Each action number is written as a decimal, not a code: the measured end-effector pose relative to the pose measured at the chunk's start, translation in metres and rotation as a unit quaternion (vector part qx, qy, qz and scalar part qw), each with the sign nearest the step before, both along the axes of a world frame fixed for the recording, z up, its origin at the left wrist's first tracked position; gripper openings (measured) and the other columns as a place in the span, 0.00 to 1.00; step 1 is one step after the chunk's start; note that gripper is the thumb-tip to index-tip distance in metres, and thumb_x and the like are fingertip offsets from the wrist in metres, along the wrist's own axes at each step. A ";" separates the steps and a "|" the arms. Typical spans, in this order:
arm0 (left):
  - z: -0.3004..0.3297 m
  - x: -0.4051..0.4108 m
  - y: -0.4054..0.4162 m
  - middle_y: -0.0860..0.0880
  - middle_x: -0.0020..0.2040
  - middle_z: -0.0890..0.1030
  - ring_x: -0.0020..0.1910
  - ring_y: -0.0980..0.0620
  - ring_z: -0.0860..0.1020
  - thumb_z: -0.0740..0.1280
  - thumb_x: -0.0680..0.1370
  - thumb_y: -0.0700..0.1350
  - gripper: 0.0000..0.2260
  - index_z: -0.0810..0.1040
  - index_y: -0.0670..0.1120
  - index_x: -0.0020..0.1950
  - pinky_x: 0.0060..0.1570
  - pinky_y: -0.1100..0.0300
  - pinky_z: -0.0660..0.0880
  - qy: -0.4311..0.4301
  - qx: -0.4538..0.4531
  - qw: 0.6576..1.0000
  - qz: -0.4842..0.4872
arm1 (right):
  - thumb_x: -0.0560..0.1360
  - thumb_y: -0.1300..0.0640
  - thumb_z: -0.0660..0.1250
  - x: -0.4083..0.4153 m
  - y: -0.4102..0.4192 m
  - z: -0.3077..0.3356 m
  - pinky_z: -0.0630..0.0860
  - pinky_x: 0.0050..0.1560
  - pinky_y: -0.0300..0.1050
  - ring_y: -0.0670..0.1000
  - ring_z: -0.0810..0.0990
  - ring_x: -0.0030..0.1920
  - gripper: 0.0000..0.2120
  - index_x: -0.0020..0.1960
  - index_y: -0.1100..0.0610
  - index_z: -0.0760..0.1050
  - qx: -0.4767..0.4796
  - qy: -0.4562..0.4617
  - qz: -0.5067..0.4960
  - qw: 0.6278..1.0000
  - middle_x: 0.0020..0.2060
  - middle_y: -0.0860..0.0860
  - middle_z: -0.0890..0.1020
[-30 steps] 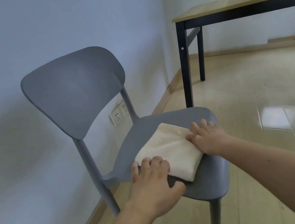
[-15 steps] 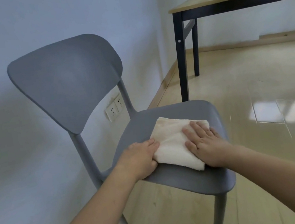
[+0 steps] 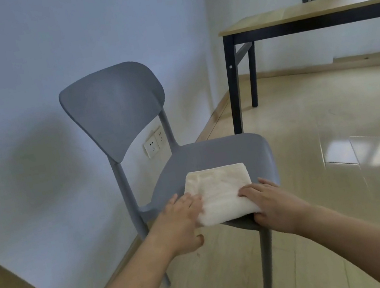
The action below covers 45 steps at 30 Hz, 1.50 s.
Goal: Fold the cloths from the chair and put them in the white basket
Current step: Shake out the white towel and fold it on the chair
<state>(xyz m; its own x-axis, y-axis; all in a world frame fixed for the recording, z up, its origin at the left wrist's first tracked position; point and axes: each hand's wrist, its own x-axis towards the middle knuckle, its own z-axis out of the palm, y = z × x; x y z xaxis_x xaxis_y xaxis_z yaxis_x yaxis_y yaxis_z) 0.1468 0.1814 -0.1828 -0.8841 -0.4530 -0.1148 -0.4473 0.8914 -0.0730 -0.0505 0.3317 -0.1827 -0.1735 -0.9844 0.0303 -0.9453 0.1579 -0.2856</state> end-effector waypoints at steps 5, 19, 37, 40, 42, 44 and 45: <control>0.009 -0.003 -0.013 0.52 0.48 0.79 0.47 0.51 0.78 0.64 0.75 0.45 0.07 0.72 0.54 0.52 0.47 0.55 0.76 0.147 0.171 0.972 0.073 | 0.78 0.53 0.57 0.000 -0.009 0.013 0.61 0.68 0.44 0.49 0.73 0.57 0.13 0.61 0.53 0.72 0.020 -0.062 -0.061 0.996 0.54 0.48 0.77; 0.002 -0.068 -0.042 0.45 0.68 0.71 0.65 0.43 0.70 0.51 0.82 0.57 0.22 0.63 0.45 0.70 0.61 0.52 0.67 0.248 0.291 0.872 0.304 | 0.79 0.61 0.50 -0.026 -0.076 0.017 0.72 0.47 0.45 0.56 0.77 0.50 0.14 0.53 0.60 0.75 0.073 -0.134 -0.284 0.947 0.47 0.55 0.78; -0.016 -0.104 -0.067 0.43 0.71 0.68 0.68 0.43 0.68 0.48 0.79 0.51 0.24 0.66 0.43 0.72 0.64 0.49 0.65 0.176 0.234 0.862 0.414 | 0.78 0.60 0.51 -0.022 -0.107 0.010 0.65 0.63 0.64 0.60 0.75 0.57 0.18 0.64 0.59 0.70 0.160 0.109 -0.240 0.951 0.58 0.55 0.71; -0.005 -0.102 -0.068 0.43 0.65 0.74 0.61 0.43 0.73 0.52 0.77 0.48 0.23 0.68 0.43 0.70 0.63 0.49 0.70 0.256 0.376 0.784 0.423 | 0.75 0.57 0.52 -0.029 -0.106 0.005 0.68 0.64 0.56 0.58 0.77 0.55 0.17 0.60 0.58 0.71 0.128 -0.048 -0.335 0.932 0.55 0.55 0.77; 0.006 -0.094 -0.060 0.44 0.52 0.78 0.49 0.45 0.76 0.55 0.77 0.44 0.16 0.73 0.41 0.61 0.49 0.55 0.73 0.304 0.458 0.729 0.406 | 0.71 0.54 0.53 -0.028 -0.101 0.010 0.72 0.57 0.50 0.56 0.78 0.50 0.15 0.52 0.57 0.74 0.059 -0.258 -0.404 0.876 0.47 0.54 0.79; 0.018 -0.083 -0.049 0.45 0.44 0.77 0.42 0.47 0.76 0.56 0.78 0.41 0.08 0.74 0.42 0.51 0.41 0.56 0.72 0.308 0.497 0.710 0.393 | 0.73 0.56 0.54 -0.023 -0.091 0.023 0.69 0.48 0.46 0.54 0.73 0.42 0.09 0.43 0.57 0.71 0.001 -0.414 -0.418 0.809 0.39 0.53 0.74; 0.023 -0.077 -0.042 0.44 0.44 0.78 0.41 0.46 0.76 0.56 0.79 0.41 0.07 0.73 0.42 0.49 0.42 0.55 0.73 0.303 0.511 0.701 0.394 | 0.74 0.58 0.54 -0.020 -0.084 0.031 0.66 0.44 0.45 0.53 0.70 0.40 0.07 0.40 0.57 0.68 -0.016 -0.462 -0.418 0.782 0.38 0.52 0.71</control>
